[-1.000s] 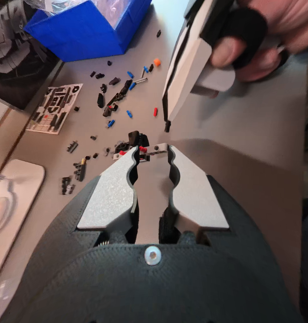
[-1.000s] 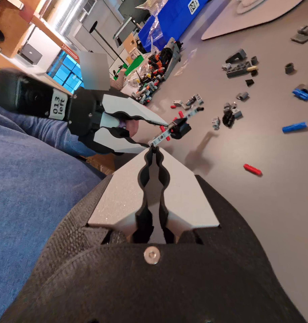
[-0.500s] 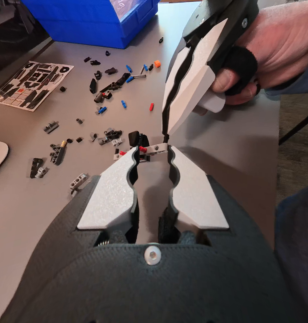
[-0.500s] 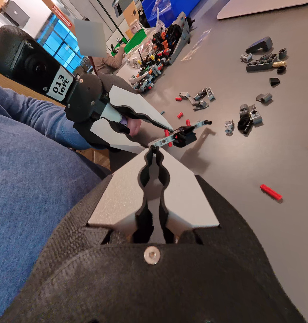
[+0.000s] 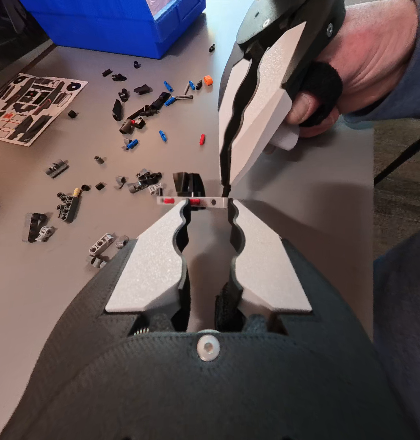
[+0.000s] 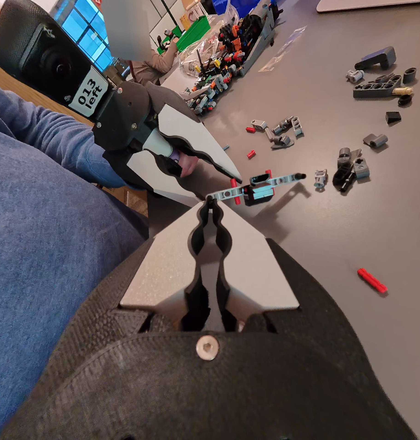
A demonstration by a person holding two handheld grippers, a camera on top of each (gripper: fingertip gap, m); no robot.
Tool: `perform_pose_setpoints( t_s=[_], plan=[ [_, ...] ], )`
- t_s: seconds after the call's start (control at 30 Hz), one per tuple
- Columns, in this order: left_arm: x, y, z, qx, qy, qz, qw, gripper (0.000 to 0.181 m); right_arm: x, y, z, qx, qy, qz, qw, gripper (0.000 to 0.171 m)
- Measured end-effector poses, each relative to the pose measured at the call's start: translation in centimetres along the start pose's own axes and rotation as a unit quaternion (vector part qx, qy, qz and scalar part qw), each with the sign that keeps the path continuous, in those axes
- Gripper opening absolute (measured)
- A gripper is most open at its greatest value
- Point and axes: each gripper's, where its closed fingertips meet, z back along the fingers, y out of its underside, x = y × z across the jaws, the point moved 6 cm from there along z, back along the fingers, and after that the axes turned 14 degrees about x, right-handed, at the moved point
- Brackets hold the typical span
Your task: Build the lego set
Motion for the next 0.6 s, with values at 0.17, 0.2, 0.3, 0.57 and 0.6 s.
perform_pose_setpoints(
  t_s=[0.17, 0.2, 0.3, 0.57, 0.6],
  plan=[
    [-0.26, 0.11, -0.43, 0.018, -0.005, -0.019, 1.0, 0.03, 0.08, -0.18, -0.34, 0.013, 0.008, 0.013, 1.0, 0.0],
    [-0.18, 0.11, -0.44, 0.018, -0.004, -0.017, 1.0, 0.03, 0.06, -0.23, -0.31, 0.015, 0.01, 0.014, 1.0, 0.0],
    [-0.14, 0.07, -0.34, 0.019, -0.003, -0.017, 1.0, 0.03, 0.11, -0.28, -0.24, 0.019, 0.012, 0.016, 1.0, 0.0],
    [-0.45, -0.7, -0.42, 0.072, -0.039, -0.091, 0.992, 0.03, 0.32, -0.08, 0.2, 0.039, 0.045, 0.031, 0.998, 0.0],
    [-0.43, -0.86, -0.38, 0.078, -0.049, -0.104, 0.99, 0.03, 0.37, -0.12, 0.27, 0.039, 0.049, 0.032, 0.998, 0.0]
  ],
)
